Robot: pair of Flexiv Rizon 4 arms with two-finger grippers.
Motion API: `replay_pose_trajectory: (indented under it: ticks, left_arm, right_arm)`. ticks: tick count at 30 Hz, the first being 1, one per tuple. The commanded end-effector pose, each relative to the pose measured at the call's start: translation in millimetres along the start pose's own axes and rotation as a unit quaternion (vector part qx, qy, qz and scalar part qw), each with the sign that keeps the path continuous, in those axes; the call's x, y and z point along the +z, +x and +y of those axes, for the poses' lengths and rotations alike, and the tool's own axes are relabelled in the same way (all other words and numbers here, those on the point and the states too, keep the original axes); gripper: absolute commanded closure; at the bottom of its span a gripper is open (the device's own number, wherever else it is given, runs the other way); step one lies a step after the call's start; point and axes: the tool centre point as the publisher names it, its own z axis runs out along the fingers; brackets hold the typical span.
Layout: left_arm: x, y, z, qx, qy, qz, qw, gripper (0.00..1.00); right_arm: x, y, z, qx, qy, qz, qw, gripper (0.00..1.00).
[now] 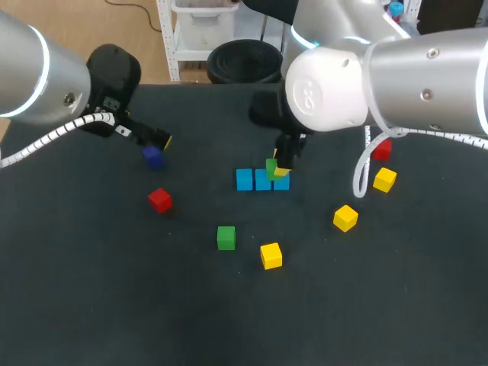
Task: Place the blue cubes, place green cubes on the blue cubes, place the yellow cubes on the green cubes, then place the red cubes on the yellow cubes, and place purple cube on the red cubes.
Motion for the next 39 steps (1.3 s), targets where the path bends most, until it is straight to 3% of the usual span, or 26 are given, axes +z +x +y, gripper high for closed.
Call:
replay_pose_trajectory:
  ticks: [1,23,25,26,27,39]
  left_arm:
    - [0.3,0.4,0.8,0.0,0.001,-0.001,1.0,0.0]
    - [0.3,0.4,0.8,0.0,0.001,-0.001,1.0,0.0]
    - [0.3,0.4,0.8,0.0,0.001,-0.001,1.0,0.0]
    - [0.3,0.4,0.8,0.0,0.001,-0.001,1.0,0.0]
    - [0.3,0.4,0.8,0.0,0.001,-0.001,1.0,0.0]
    - [0.3,0.4,0.8,0.0,0.001,-0.001,1.0,0.0]
  right_arm:
    - [1.3,1.4,0.6,0.001,0.004,-0.001,1.0,0.71]
    - [2.9,4.5,-3.6,0.0,0.005,-0.002,1.0,0.66]
    - [2.9,4.9,-3.6,0.0,0.004,-0.002,1.0,0.53]
    - [2.8,5.1,-3.6,0.0,0.004,-0.003,1.0,0.18]
    - [2.8,5.3,-3.6,0.001,0.004,-0.003,1.0,0.0]
    - [-8.6,8.6,-6.4,0.0,0.018,-0.009,1.0,0.0]
